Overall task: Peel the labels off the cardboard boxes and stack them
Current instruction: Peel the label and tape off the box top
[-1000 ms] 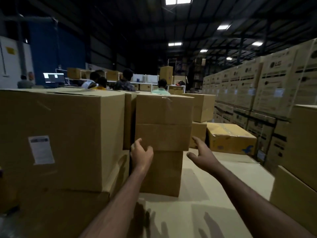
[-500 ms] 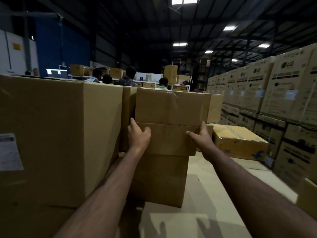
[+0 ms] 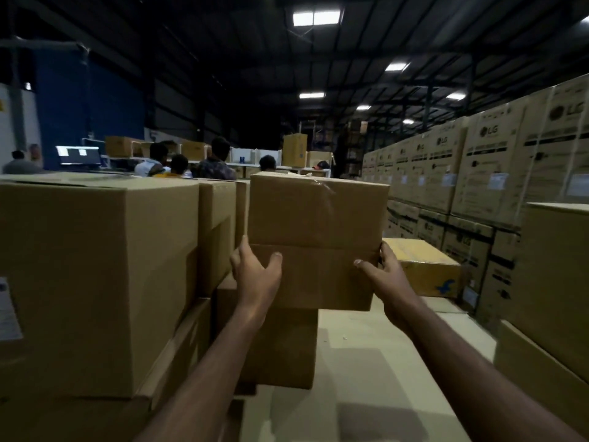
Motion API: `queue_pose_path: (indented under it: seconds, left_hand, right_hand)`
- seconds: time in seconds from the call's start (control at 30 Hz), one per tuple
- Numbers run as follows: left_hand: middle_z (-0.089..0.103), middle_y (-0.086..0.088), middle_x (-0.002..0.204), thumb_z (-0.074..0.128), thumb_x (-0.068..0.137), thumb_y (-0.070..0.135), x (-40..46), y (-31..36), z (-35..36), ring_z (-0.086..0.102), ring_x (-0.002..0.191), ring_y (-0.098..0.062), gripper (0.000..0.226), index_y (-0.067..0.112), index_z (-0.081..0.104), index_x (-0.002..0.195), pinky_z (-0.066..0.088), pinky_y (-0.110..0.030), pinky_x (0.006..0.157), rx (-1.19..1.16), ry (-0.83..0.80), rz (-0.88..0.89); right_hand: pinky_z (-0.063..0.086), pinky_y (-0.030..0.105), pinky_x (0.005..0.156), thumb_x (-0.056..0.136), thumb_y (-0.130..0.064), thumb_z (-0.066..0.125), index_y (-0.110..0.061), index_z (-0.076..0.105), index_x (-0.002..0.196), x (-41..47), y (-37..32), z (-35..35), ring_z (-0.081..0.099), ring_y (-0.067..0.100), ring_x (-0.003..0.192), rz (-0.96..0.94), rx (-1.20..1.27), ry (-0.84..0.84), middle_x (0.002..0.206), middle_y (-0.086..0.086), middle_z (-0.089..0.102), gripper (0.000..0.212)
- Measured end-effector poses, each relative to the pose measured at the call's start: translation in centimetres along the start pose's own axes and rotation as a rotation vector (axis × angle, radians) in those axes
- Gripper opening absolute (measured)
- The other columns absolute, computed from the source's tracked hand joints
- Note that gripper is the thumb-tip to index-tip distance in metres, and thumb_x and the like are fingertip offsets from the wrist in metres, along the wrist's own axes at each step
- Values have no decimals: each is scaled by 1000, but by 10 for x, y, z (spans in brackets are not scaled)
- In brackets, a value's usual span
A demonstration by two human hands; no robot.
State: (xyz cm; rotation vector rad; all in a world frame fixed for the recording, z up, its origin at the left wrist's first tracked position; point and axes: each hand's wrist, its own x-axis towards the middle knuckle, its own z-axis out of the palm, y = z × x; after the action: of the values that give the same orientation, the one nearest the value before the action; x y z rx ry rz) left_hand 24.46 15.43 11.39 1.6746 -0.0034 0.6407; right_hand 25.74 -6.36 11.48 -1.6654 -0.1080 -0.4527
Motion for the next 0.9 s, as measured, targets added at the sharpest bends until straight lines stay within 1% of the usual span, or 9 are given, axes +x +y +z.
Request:
queue_pose_path:
  seconds: [0.07, 0.13, 0.2, 0.33, 0.53, 0.63, 0.7, 0.83, 0.9]
  left_hand:
    - [17, -4, 161, 60, 99, 25, -29, 13, 2, 32, 142, -24, 74, 21, 16, 158, 43, -40, 106, -33, -47, 9]
    - [24, -4, 157, 60, 99, 23, -62, 22, 3, 38, 132, -15, 70, 21, 20, 157, 45, -31, 97, -86, -115, 11]
    - [31, -5, 153, 61, 98, 24, -98, 26, 4, 43, 129, -15, 68, 22, 24, 156, 46, -28, 91, -129, -197, 1]
    - [28, -3, 154, 62, 97, 20, -174, 28, -2, 39, 137, -20, 68, 19, 26, 155, 41, -30, 102, -149, -270, 0]
    - [28, 4, 152, 63, 96, 26, -253, 4, -18, 38, 138, -18, 69, 26, 27, 155, 42, -47, 112, -201, -384, -75]
    - [31, 5, 148, 64, 96, 22, -287, -15, -26, 39, 137, -15, 66, 25, 31, 153, 40, -47, 114, -212, -437, -124]
    - [30, 5, 149, 63, 96, 22, -307, -29, -33, 39, 138, -16, 66, 24, 31, 153, 41, -46, 113, -212, -465, -174]
    - [34, 5, 152, 61, 98, 24, -340, -53, -48, 38, 138, -9, 63, 28, 31, 153, 40, -43, 114, -228, -471, -223]
    - [38, 6, 152, 60, 98, 26, -356, -63, -54, 39, 139, -10, 59, 32, 33, 151, 41, -45, 113, -232, -452, -237]
  right_hand:
    - [47, 32, 89, 97, -19, 61, -31, 37, 144, -34, -10, -23, 54, 12, 110, -27, 9, 45, 128, -8, 54, 54]
    - [46, 30, 88, 97, -17, 60, -31, 41, 142, -71, -18, -47, 55, 7, 106, -42, 19, 122, 127, -9, 56, 50]
    - [48, 31, 92, 97, -16, 60, -27, 40, 145, -113, -18, -70, 56, 8, 112, -31, 14, 211, 134, -7, 55, 53]
    - [46, 43, 108, 95, -14, 62, -29, 33, 152, -206, -6, -100, 52, 13, 128, -7, -28, 325, 144, -5, 51, 65]
    - [44, 41, 108, 96, -19, 62, -35, 27, 154, -314, 9, -125, 47, 13, 132, 78, -73, 338, 148, -7, 45, 69]
    - [39, 45, 113, 93, -28, 66, -39, 19, 155, -358, 33, -137, 36, 16, 142, 164, -89, 368, 156, -7, 34, 79]
    - [44, 48, 109, 89, -37, 68, -45, 20, 153, -385, 50, -141, 41, 15, 140, 193, -131, 358, 155, -7, 38, 80]
    - [53, 38, 99, 94, -18, 65, -45, 27, 151, -426, 70, -141, 51, 8, 129, 185, -222, 355, 142, -15, 51, 74]
    - [51, 37, 101, 94, -14, 64, -43, 28, 152, -441, 76, -139, 49, 9, 131, 175, -253, 365, 143, -15, 49, 75]
